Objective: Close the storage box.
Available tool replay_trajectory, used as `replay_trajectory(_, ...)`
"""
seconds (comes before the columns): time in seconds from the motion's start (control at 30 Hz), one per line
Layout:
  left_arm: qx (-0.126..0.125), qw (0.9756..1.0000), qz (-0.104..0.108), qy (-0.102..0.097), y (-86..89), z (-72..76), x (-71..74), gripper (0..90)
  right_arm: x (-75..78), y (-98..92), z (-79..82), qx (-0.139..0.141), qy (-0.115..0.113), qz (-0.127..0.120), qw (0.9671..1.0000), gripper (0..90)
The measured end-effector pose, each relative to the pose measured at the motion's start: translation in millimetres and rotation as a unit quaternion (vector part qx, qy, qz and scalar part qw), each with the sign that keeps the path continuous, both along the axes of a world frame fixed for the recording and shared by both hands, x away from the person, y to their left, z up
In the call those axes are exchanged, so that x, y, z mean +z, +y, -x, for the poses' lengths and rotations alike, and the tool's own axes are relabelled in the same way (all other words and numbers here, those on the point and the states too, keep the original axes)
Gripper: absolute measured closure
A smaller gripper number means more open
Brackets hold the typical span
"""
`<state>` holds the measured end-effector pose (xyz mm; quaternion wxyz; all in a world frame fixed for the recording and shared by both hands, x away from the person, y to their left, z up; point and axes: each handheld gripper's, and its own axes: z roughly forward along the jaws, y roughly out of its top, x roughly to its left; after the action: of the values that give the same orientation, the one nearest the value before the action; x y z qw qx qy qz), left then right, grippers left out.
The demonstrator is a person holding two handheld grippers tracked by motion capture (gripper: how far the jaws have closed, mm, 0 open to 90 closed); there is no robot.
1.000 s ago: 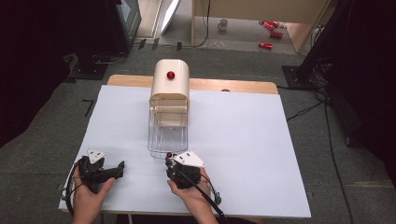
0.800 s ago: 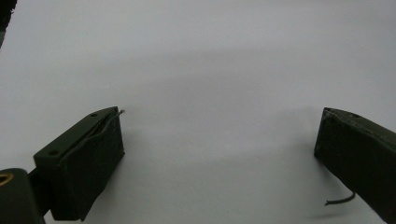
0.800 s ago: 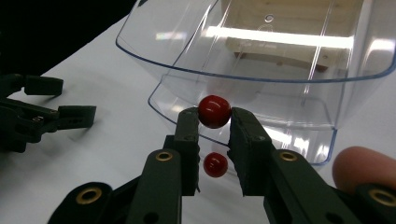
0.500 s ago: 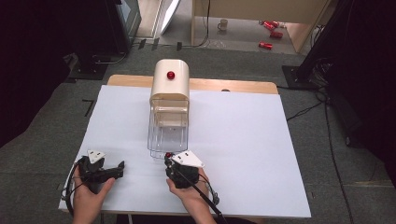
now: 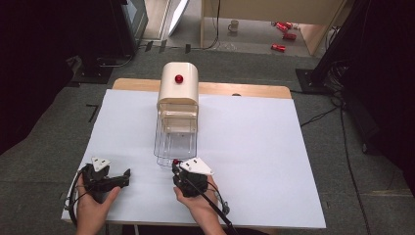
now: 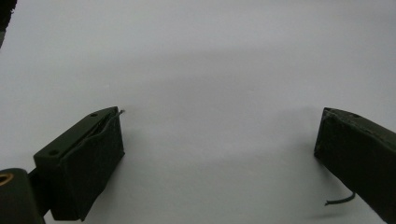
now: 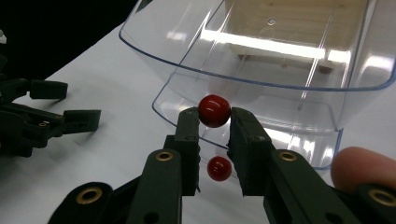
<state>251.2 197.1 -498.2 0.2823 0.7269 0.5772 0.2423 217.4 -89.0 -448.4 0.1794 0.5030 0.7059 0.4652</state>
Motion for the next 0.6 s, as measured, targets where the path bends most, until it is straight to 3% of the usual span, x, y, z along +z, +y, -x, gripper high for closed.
replay_trajectory(0.23,0.000,1.0000,0.000,0.000,0.0,0.0,0.0,1.2,-6.1,4.3,-3.2,-0.010,0.005,-0.001,0.9999,73.3)
replay_trajectory(0.6,0.000,1.0000,0.000,0.000,0.0,0.0,0.0,1.2,-2.4,4.8,-2.0,-0.013,0.000,-0.004,0.9999,75.6)
